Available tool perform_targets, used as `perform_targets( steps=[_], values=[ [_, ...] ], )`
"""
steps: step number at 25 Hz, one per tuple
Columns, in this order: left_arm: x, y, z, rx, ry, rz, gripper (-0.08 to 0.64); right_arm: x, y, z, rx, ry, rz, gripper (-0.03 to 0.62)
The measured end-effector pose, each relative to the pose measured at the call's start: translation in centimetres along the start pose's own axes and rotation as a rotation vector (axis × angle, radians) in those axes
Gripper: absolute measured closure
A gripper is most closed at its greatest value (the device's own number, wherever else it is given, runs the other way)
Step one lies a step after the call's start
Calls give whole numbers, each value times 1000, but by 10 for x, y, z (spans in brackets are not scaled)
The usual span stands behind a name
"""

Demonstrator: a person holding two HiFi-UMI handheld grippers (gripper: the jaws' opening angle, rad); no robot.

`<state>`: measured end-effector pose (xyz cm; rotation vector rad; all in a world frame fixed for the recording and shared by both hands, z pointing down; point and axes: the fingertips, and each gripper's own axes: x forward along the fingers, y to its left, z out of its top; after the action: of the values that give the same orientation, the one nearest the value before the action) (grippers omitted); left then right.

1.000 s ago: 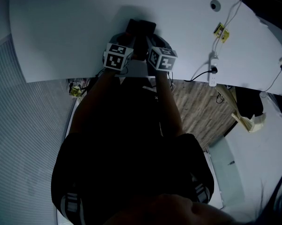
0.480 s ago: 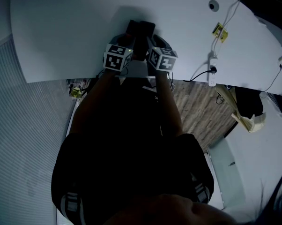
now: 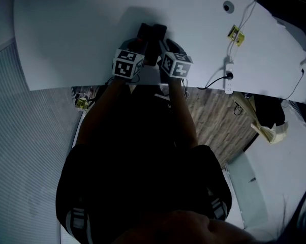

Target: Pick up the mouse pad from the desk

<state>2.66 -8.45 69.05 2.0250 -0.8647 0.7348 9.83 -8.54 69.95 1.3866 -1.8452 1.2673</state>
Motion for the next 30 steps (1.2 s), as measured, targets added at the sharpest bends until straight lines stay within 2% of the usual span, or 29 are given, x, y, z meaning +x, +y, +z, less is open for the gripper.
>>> perform_targets(
  steps=[15,30],
  values=[
    [-20,-10,28,7,-87,5,534,-22,6,20,-33,-52,-8,457],
    [-56,-5,62,32,-192,65,535,-50,15,54,-97,-129,-18,474]
  ],
)
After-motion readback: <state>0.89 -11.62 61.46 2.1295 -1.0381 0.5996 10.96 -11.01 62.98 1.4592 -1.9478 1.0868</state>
